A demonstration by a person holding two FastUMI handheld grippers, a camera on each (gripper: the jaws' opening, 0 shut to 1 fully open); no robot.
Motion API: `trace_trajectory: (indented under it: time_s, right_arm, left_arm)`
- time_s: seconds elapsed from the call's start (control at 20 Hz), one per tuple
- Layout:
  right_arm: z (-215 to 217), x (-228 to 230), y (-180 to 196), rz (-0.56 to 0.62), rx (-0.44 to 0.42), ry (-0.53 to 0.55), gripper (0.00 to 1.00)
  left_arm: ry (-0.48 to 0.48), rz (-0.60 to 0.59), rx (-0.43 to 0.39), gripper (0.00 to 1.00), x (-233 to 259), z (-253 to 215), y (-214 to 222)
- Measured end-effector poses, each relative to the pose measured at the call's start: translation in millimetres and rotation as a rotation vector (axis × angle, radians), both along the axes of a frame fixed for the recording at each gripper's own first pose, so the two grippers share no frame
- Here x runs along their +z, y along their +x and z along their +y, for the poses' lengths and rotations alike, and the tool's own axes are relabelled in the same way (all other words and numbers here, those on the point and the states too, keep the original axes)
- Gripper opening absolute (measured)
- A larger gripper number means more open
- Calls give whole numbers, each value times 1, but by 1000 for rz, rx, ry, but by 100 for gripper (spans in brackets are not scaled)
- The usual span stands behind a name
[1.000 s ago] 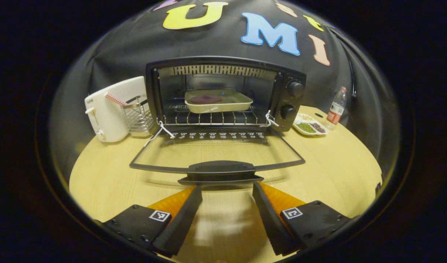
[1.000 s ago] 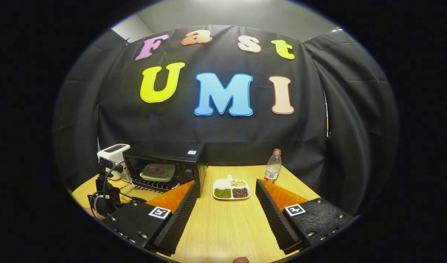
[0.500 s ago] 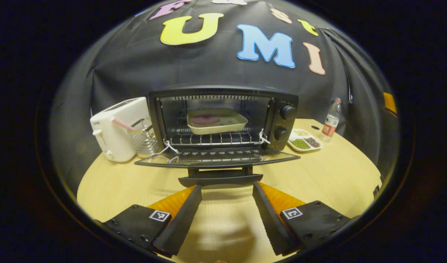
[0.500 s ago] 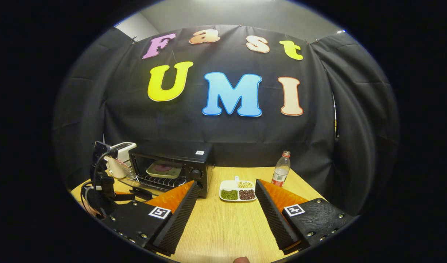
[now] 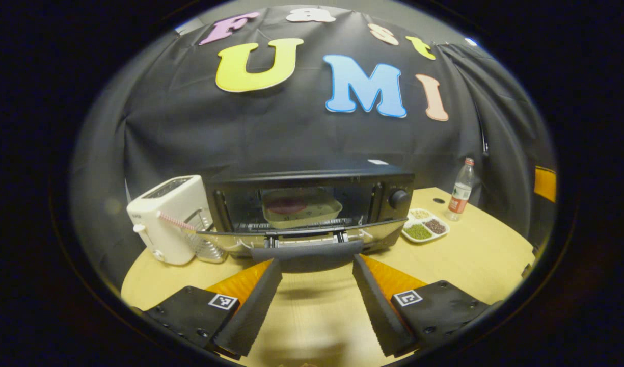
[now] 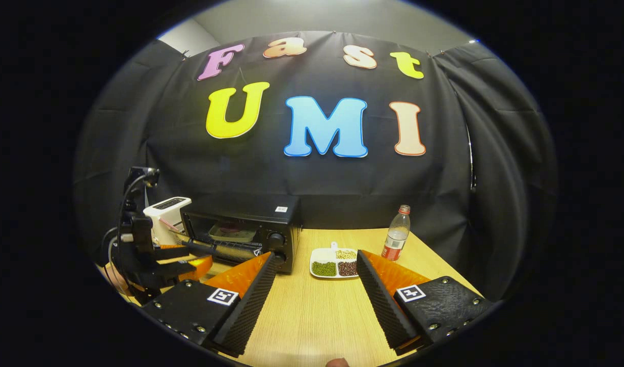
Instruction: Open the electric oven with the left hand, put the food in, and close the electric oven.
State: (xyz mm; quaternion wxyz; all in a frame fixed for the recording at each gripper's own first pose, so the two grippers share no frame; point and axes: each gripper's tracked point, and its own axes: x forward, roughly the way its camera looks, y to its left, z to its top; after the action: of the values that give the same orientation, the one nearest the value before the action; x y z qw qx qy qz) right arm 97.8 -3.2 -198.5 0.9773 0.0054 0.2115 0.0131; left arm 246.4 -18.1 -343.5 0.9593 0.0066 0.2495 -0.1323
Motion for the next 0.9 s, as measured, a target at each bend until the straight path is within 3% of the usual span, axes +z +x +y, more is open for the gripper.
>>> trace_trajectory:
  time_s: [0.1,0.15,0.2,0.25,0.3,0.4,0.45,0.5,0.8,0.9]
  right_arm:
    - [-1,0,1,3,-5,0,97]
    - [-2,-1,0,3,-9,1,97]
    - [-3,1,0,1,-13,5,97]
    - [-5,3,-1,-3,-17,9,97]
    - [-7,6,-1,-13,-17,15,97]
    - [-10,15,-2,-37,-15,21,97]
    - [-13,22,-2,-56,-9,24,97]
    - [-17,30,-1,-77,-4,30,97]
    - [-48,62,-22,-135,27,50,97]
    - [-58,75,-35,-163,46,67,97]
  left_arm:
    - [-9,-35,-4,95,12,-2,16]
    - [-10,-56,-5,100,20,-2,24]
    - [-12,-81,-4,91,28,-3,31]
    - [-16,-106,-1,91,38,-3,36]
    - [-28,-133,3,100,50,-5,41]
    - [-46,-186,24,95,81,-1,35]
    - [-49,-211,38,100,97,1,30]
    - [-48,-237,54,95,112,4,23]
    - [-59,-332,163,95,200,8,-48]
    - [-49,-353,187,99,218,3,-80]
